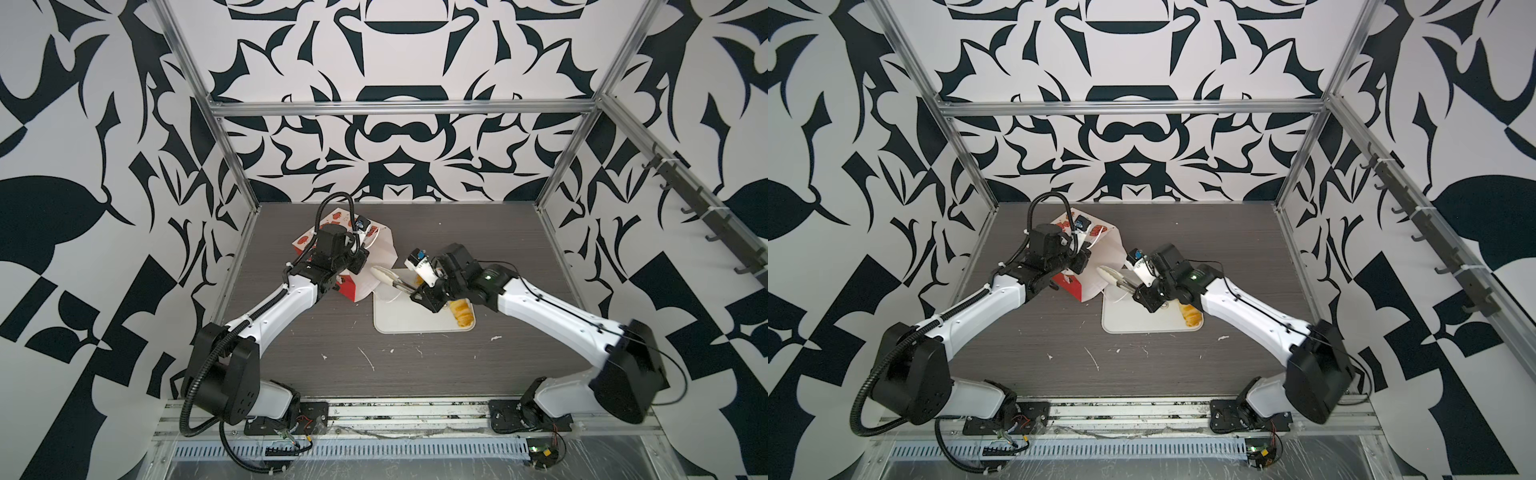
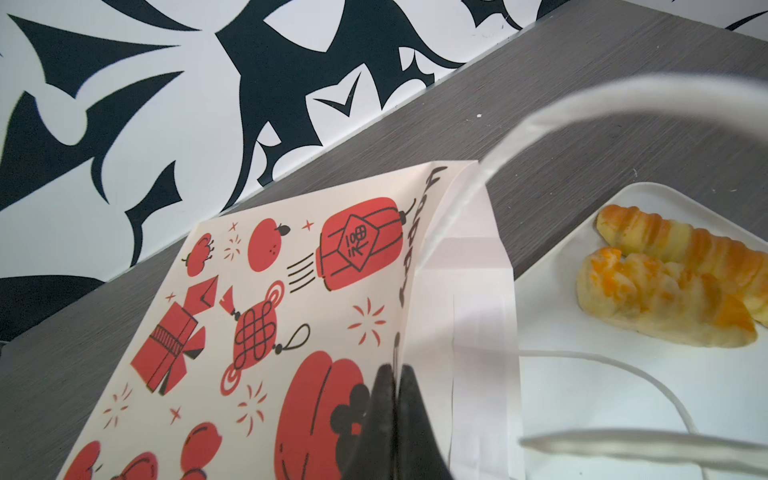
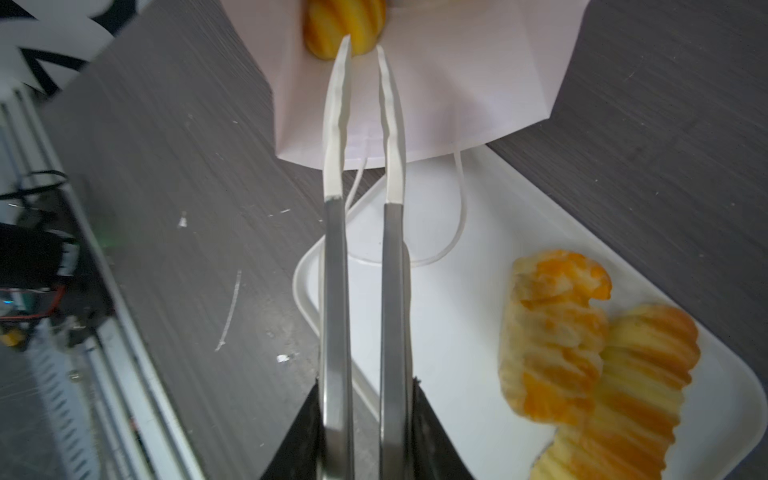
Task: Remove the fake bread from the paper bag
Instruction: 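Insert the tongs deep into the bag toward the yellow striped bun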
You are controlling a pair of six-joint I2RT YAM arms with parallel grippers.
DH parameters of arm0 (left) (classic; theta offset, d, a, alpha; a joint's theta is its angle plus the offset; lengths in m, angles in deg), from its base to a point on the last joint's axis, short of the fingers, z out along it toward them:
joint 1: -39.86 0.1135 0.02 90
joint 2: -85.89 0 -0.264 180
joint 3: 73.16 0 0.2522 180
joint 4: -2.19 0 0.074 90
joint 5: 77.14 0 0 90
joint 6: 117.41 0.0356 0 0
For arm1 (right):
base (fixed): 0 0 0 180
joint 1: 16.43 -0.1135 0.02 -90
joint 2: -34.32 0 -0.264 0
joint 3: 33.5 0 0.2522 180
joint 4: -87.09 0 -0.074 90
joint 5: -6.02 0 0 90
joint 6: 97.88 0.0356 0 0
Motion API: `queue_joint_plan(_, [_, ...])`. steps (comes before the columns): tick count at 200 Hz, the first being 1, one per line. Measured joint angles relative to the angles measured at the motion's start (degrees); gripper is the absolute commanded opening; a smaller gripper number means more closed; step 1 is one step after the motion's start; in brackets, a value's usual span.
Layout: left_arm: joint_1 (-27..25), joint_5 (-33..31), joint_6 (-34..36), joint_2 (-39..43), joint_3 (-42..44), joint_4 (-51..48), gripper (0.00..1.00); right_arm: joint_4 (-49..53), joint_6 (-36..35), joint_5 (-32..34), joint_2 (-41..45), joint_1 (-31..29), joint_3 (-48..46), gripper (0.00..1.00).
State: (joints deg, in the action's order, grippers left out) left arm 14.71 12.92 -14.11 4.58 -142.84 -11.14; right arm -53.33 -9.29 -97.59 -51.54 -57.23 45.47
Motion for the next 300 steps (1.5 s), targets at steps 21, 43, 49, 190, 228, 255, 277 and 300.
queue_joint_plan(21, [0.0, 0.9, -0.4, 0.5, 0.0, -1.4, 0.00, -2.0, -2.4, 2.9, -7.3, -0.2, 3.7, 0.34])
queue_joint_plan(43, [0.0, 1.9, -1.0, 1.5, -0.1, -2.8, 0.00, -4.5, -4.6, 5.2, -12.1, -0.5, 6.0, 0.38])
queue_joint_plan(49, [0.0, 2.2, -1.2, 1.9, -0.1, -3.1, 0.00, -5.2, -4.9, 5.8, -12.9, -0.6, 6.2, 0.39])
queue_joint_plan(190, [0.2, 4.9, -1.6, 2.7, -4.6, -9.9, 0.00, -19.9, -18.2, 28.5, -22.5, -8.0, 8.0, 0.43])
queue_joint_plan(228, [0.2, 5.2, -1.7, 2.7, -5.0, -10.6, 0.00, -22.3, -23.1, 33.1, -24.1, -9.7, 8.0, 0.43])
queue_joint_plan(255, [0.2, 5.1, -1.7, 2.7, -5.0, -10.7, 0.00, -24.2, -23.3, 33.2, -23.5, -10.0, 7.2, 0.42])
queue_joint_plan(277, [0.2, 5.2, -1.7, 2.7, -5.0, -10.7, 0.00, -24.8, -22.9, 32.9, -22.4, -10.0, 6.2, 0.42])
queue_joint_plan(300, [0.2, 5.8, -1.7, 2.7, -5.1, -10.7, 0.00, -26.2, -22.9, 33.0, -22.1, -10.1, 5.8, 0.41])
